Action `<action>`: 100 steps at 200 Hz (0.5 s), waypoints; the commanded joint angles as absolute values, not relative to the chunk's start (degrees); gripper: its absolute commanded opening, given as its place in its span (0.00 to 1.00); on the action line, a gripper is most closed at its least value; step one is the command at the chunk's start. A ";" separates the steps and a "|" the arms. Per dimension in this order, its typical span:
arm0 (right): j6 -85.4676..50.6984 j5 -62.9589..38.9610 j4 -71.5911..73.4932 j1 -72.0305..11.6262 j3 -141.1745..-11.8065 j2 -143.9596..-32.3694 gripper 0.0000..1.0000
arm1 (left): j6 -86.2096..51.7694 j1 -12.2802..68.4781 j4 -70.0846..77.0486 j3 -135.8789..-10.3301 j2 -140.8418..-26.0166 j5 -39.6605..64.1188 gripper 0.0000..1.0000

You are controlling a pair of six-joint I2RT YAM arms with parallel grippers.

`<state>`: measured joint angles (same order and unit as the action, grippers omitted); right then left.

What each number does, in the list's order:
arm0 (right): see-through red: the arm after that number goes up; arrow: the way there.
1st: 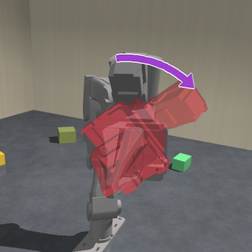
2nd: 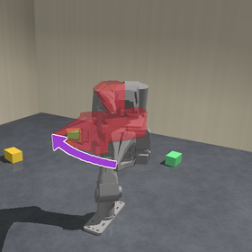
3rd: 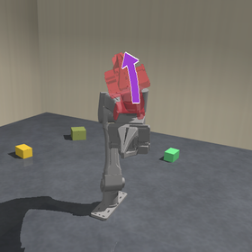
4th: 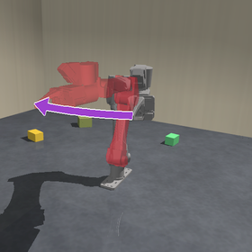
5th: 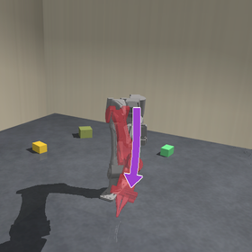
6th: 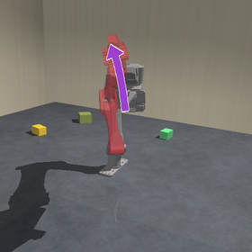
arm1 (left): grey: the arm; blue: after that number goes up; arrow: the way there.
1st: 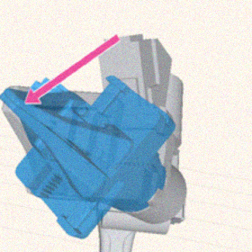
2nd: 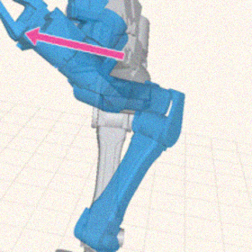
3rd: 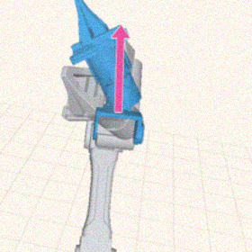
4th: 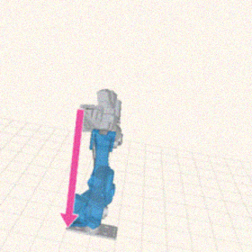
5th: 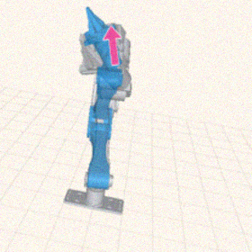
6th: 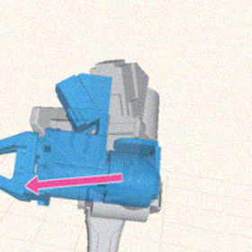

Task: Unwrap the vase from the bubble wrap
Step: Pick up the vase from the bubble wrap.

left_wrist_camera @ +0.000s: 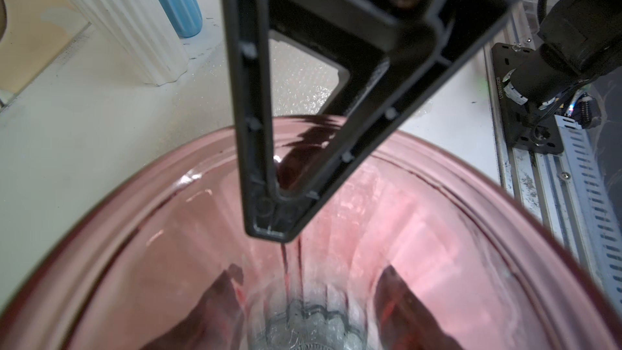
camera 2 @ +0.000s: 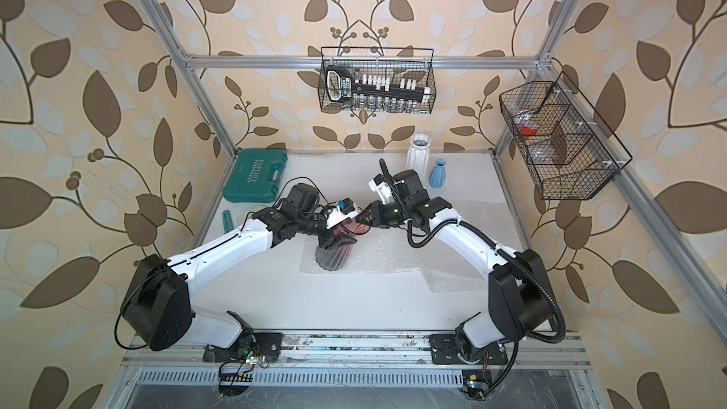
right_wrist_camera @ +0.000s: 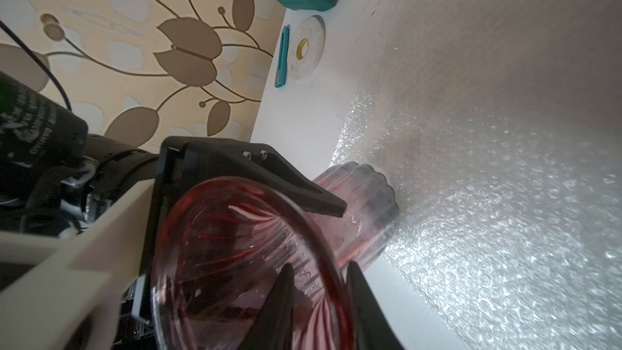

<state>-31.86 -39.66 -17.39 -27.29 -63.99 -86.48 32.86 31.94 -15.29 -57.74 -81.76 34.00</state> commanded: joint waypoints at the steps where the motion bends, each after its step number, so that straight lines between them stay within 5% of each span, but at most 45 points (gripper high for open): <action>1: -30.54 -40.52 -18.70 -27.98 -66.35 -87.36 0.26 | 33.84 32.41 -10.72 -60.47 -78.80 36.20 0.57; 51: -30.23 -39.93 -19.51 -28.57 -67.34 -87.98 0.13 | 33.27 32.59 -11.60 -61.00 -78.67 35.45 0.61; 100: -30.12 -38.63 -20.71 -28.49 -69.64 -86.97 0.07 | 33.69 33.44 -14.31 -60.29 -76.72 32.04 0.93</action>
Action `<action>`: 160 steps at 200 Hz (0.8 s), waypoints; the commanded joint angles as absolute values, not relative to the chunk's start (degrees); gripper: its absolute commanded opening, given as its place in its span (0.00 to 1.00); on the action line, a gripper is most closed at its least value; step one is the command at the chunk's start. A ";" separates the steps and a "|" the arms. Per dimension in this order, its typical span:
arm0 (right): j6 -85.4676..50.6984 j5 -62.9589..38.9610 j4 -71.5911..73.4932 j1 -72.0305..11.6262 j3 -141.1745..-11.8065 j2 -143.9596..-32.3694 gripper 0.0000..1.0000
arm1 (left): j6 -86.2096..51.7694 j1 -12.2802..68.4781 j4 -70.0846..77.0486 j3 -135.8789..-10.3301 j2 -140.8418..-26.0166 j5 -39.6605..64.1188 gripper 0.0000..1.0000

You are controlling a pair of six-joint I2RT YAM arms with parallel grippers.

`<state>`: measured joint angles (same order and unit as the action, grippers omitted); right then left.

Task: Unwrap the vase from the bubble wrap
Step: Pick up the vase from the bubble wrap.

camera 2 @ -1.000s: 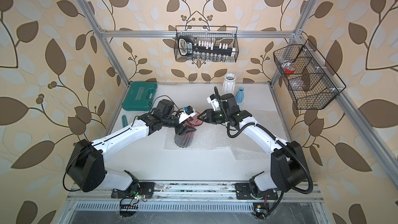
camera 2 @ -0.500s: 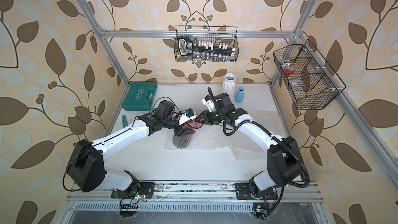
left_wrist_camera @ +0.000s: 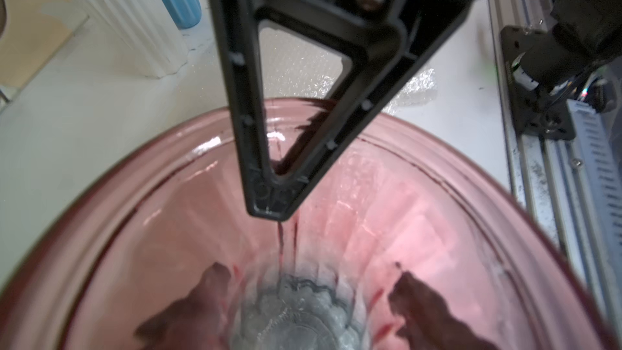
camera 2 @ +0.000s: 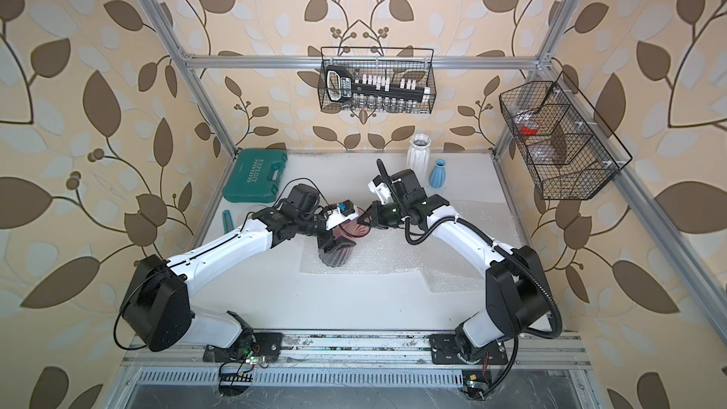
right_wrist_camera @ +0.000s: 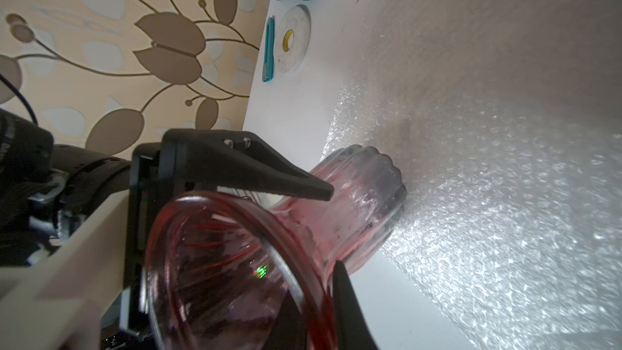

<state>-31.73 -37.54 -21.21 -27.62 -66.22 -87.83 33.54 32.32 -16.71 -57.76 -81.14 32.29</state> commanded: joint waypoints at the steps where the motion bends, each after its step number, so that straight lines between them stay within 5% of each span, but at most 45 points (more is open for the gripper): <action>1: -30.09 -38.56 -20.77 -28.53 -69.71 -86.95 0.07 | 33.68 33.46 -14.49 -60.29 -76.68 31.97 0.94; 52: -29.71 -38.47 -22.10 -28.22 -73.38 -87.18 0.05 | 26.99 33.55 -20.96 -59.79 -69.70 24.40 0.99; 160: -33.29 -38.60 -19.80 -25.12 -81.89 -88.80 0.01 | 3.07 33.53 -30.89 -54.58 -49.30 -8.86 0.99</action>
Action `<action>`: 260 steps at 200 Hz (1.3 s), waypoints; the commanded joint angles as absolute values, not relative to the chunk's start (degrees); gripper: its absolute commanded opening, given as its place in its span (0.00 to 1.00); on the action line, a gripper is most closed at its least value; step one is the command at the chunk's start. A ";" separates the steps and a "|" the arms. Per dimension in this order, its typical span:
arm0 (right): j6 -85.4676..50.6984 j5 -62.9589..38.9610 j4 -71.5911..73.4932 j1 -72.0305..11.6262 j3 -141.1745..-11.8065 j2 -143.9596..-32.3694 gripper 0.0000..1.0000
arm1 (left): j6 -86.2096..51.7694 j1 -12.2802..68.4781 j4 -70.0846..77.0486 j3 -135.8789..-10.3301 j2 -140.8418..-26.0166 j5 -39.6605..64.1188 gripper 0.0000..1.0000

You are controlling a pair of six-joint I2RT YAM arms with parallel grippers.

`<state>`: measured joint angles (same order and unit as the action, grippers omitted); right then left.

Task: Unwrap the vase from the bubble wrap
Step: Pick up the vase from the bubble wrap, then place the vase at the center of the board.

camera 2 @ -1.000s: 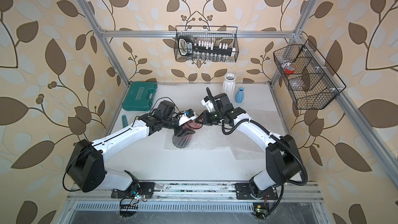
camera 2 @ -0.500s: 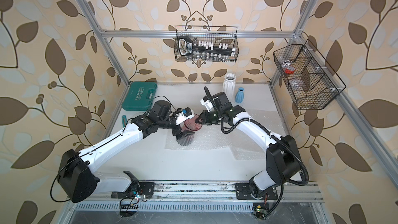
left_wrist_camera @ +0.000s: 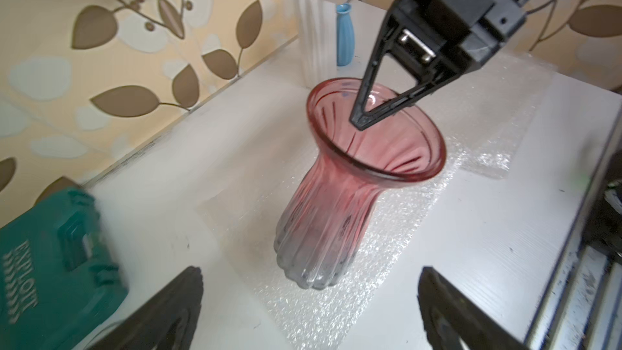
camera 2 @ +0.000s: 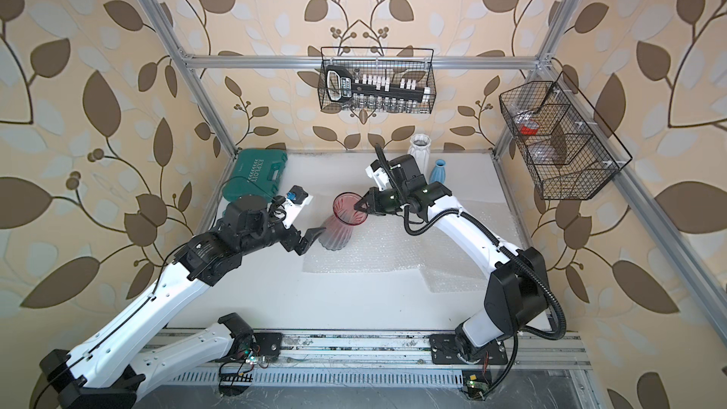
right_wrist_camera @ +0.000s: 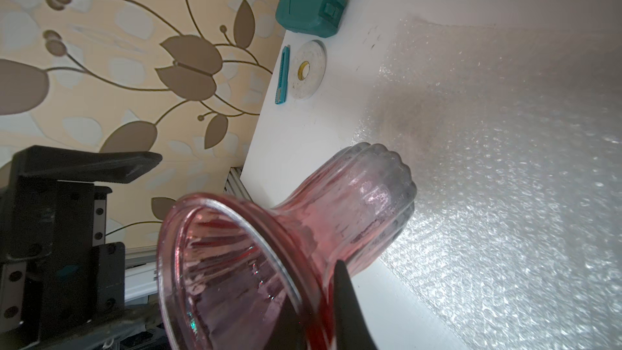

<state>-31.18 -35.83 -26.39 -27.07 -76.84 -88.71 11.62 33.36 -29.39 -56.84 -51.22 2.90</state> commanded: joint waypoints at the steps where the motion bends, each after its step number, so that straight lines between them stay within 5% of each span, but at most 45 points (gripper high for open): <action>1: -33.39 -38.51 -19.74 -25.13 -81.90 -88.79 0.01 | 2.98 33.51 -30.91 -54.62 -49.26 -9.00 0.99; 260: -44.59 -4.19 -12.17 -19.62 -98.22 -105.26 0.00 | -0.61 33.40 -32.85 -53.00 -50.78 -10.55 0.99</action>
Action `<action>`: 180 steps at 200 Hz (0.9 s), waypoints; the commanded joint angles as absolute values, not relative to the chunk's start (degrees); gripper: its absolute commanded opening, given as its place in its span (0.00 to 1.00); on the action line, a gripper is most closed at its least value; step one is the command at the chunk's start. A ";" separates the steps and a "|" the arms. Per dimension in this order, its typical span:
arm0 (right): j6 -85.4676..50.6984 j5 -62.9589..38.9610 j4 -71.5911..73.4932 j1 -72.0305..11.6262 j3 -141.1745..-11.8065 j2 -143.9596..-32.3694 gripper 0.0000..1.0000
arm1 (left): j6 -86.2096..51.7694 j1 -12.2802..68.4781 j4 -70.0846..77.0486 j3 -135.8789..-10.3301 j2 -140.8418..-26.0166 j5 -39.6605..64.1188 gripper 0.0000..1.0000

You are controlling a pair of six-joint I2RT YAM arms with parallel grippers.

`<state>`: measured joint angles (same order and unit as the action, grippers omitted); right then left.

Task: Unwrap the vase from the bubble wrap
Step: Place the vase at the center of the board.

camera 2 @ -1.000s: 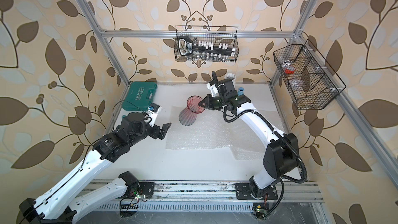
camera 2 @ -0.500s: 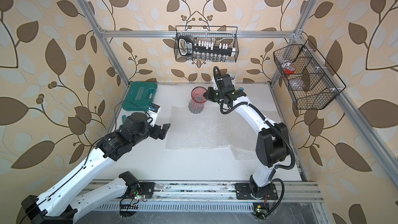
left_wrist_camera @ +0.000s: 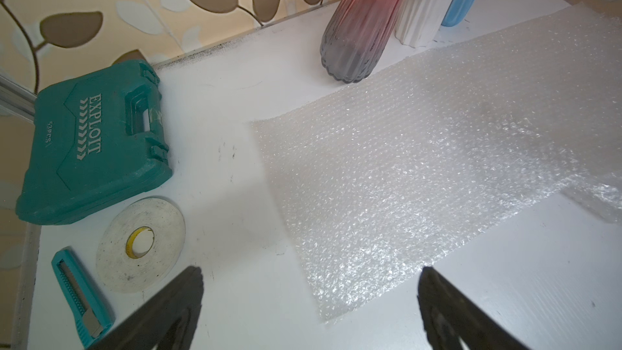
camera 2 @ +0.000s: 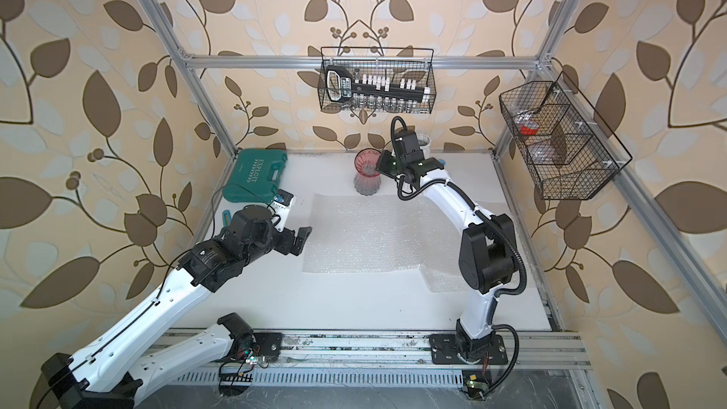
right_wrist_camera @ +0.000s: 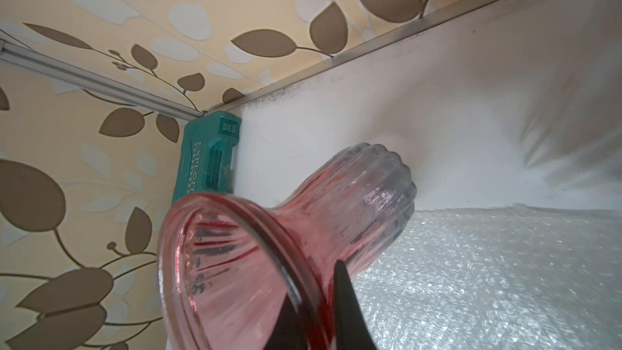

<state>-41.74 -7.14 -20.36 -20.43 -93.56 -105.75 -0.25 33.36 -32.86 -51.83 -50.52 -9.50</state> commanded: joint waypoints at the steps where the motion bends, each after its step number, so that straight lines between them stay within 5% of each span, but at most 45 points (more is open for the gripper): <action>1: -44.66 -4.07 -12.19 -19.61 -98.24 -105.28 0.00 | -0.61 33.36 -32.86 -53.00 -50.79 -10.55 0.99; 180: -49.90 1.29 -25.18 -18.26 -110.72 -112.88 0.01 | -0.62 33.35 -33.97 -53.34 -51.51 -11.32 0.99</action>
<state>-48.45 1.37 -29.91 -18.72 -106.06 -113.27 -0.25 33.34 -33.30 -51.83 -51.57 -9.67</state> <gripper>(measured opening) 0.100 0.989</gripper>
